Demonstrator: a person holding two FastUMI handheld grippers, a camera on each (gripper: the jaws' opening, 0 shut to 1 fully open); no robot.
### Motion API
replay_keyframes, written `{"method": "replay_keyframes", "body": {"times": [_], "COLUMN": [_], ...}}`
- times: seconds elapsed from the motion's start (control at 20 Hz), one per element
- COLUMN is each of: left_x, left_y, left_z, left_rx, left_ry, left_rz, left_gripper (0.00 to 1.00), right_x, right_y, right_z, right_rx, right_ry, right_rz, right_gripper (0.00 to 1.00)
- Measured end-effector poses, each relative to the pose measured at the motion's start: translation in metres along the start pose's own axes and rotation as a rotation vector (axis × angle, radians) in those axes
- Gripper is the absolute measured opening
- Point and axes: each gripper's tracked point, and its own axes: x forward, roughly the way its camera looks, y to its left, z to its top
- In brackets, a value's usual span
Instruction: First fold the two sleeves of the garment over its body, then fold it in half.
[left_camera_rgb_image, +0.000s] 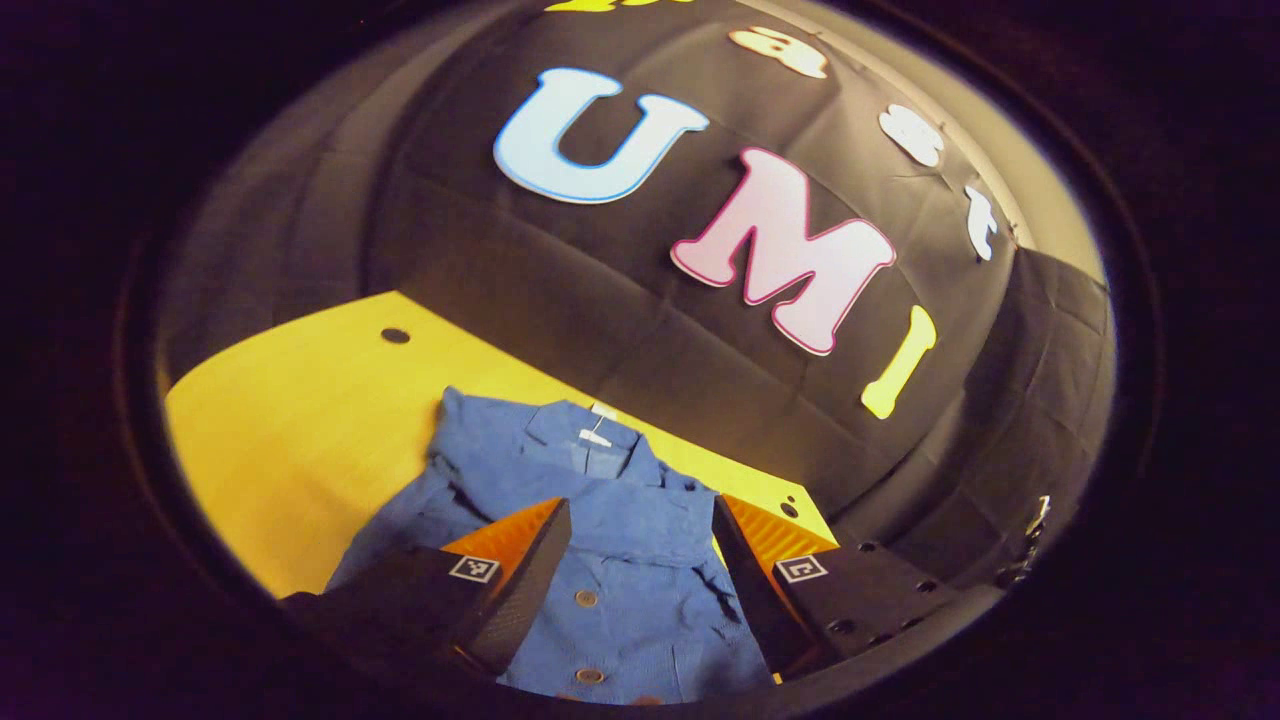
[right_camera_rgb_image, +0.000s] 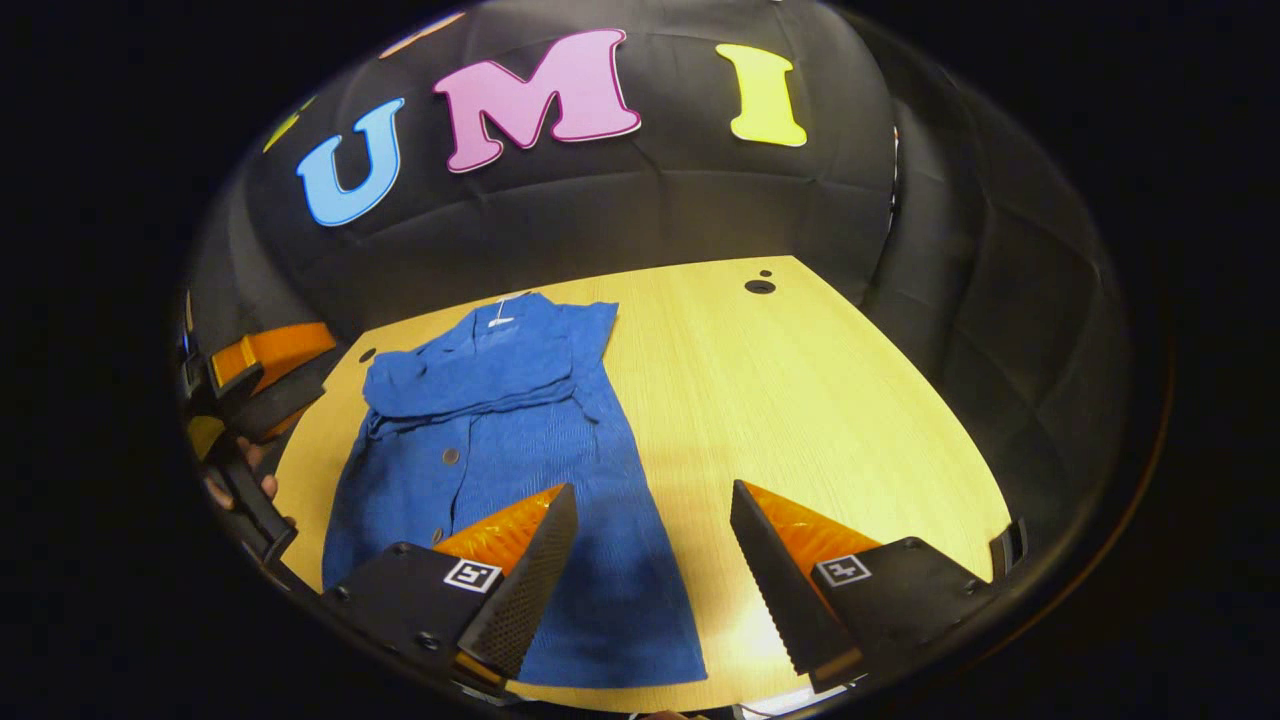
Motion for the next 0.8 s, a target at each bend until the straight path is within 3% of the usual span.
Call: {"method": "replay_keyframes", "body": {"times": [0.1,0.3,0.55,0.7,0.8], "left_x": [-0.039,-0.112,-0.165,-0.164,-0.160], "left_y": [0.050,0.117,0.164,0.183,0.185], "left_z": [-0.008,-0.036,-0.126,-0.162,-0.173], "left_rx": [0.074,0.302,0.291,0.271,0.250], "left_ry": [0.027,0.115,0.396,0.508,0.539], "left_rz": [0.097,0.286,0.360,0.434,0.441], "left_gripper": [0.85,0.82,0.82,0.82,0.82], "right_x": [-0.011,-0.027,-0.034,-0.032,-0.027], "right_y": [0.005,0.003,0.000,-0.003,-0.007], "right_z": [-0.018,-0.060,-0.124,-0.147,-0.157], "right_rx": [0.003,-0.057,-0.045,-0.066,-0.070], "right_ry": [0.028,0.112,0.289,0.346,0.379], "right_rz": [-0.005,-0.041,-0.069,-0.100,-0.114], "right_gripper": [0.99,0.99,0.99,0.99,0.99]}}
